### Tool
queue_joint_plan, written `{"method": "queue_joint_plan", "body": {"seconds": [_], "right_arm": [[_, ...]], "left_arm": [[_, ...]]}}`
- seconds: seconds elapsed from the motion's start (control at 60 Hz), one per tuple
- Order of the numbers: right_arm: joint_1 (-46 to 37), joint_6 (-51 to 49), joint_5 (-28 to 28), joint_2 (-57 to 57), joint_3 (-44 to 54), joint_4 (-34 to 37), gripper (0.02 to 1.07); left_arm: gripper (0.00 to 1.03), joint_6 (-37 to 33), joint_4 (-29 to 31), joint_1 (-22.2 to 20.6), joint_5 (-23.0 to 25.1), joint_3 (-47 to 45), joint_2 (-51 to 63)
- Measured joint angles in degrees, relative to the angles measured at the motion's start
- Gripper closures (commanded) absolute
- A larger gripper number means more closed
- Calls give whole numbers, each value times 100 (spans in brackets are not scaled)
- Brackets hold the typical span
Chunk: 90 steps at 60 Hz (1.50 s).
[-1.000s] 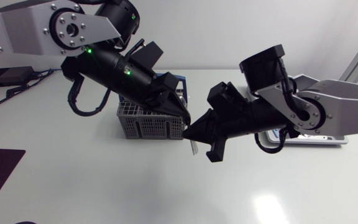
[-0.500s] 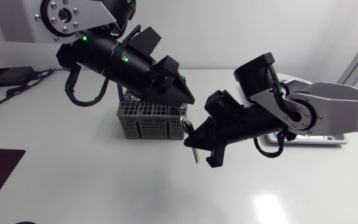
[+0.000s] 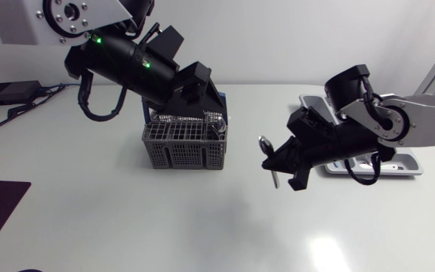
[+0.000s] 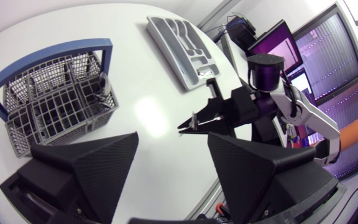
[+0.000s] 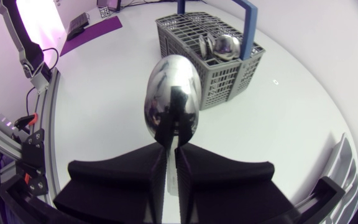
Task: Unload the cutlery basket into the drawer organizer.
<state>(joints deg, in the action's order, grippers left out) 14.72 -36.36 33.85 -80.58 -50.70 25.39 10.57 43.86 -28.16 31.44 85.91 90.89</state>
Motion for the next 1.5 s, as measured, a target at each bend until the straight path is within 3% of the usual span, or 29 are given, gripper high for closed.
{"method": "queue_joint_plan", "body": {"seconds": [0.267, 0.767, 1.1, 1.5], "right_arm": [[-1093, -732, -33, 74, 0, 61, 102], [-3123, -2295, -334, 46, 0, -92, 102], [-4096, -3307, -538, -748, -186, -883, 102], [-4677, -4341, -695, -2002, -1128, -1110, 102]], "left_arm": [[19, 20, 0, -87, -645, 0, 225], [19, 15, -77, -315, -1364, -4, 372], [18, 15, -87, -317, -1661, -39, 442], [18, 13, -175, -315, -1956, -181, 444]]}}
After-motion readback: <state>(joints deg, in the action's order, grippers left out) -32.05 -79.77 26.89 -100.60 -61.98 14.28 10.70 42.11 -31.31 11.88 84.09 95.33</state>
